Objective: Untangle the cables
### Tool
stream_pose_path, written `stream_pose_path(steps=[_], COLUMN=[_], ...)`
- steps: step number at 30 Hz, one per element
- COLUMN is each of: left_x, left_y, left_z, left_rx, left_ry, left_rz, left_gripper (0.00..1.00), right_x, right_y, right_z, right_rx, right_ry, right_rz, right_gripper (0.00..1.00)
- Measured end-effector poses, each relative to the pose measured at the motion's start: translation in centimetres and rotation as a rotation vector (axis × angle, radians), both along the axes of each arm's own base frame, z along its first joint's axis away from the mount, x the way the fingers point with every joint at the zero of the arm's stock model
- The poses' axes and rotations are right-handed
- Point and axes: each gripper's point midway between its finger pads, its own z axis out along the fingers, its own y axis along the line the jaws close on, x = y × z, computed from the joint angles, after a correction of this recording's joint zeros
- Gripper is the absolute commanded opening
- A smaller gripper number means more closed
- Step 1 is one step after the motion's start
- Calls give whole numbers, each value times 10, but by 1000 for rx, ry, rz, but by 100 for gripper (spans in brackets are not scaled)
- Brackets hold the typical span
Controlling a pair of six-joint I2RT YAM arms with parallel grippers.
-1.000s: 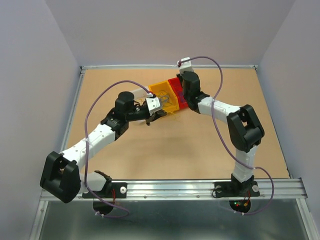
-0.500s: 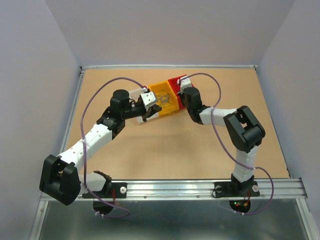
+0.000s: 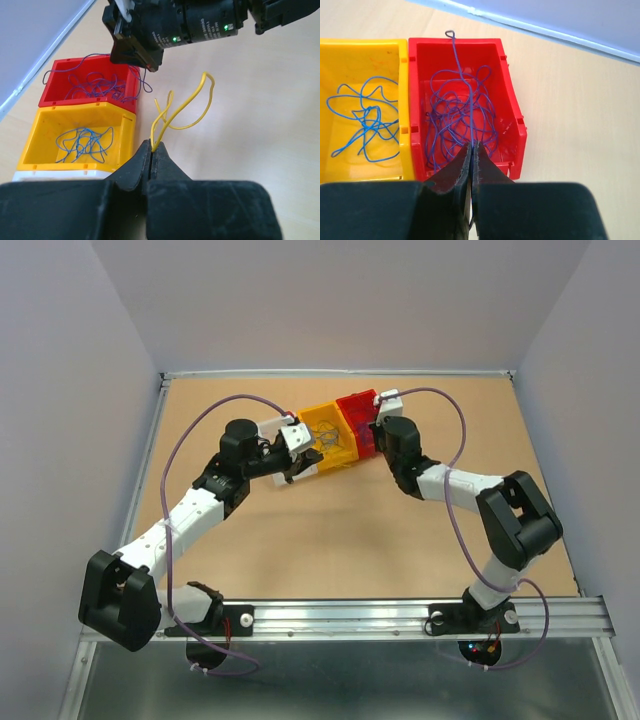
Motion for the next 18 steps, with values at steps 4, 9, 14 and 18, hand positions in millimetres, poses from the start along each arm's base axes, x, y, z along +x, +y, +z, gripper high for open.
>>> stream_pose_path(steps=[4,9,14,18], left_x=[1,1,1,1], left_y=[0,0,0,0], left_z=[0,0,0,0], left_rx=[1,1,1,1], left_ry=[-1,-1,-1,-1], left_rz=[3,4,4,4], left_gripper=[0,0,0,0], right_x=[-15,-26,-26,-22], right_y=[-7,-13,-13,-10], right_z=[18,37,37,19], right_rx=[42,78,83,56], right_ry=[-26,-60,-57,-11], right_rz=[-3,-6,-7,-8], right_gripper=[0,0,1,1])
